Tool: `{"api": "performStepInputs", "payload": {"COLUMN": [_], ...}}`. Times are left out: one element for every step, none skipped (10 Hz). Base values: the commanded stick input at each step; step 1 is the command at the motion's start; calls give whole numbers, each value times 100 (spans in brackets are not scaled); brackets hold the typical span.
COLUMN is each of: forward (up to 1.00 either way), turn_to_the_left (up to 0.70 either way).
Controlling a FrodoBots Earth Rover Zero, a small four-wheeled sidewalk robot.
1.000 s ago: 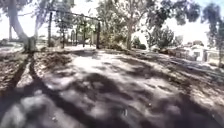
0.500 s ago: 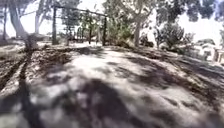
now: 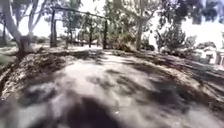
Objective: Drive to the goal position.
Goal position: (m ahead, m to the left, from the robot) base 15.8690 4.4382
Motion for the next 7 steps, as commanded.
{"api": "performStepInputs", "payload": {"forward": [100,100,100,100,100,100,100], "turn_to_the_left": [7,14,22,31,39,11,7]}}
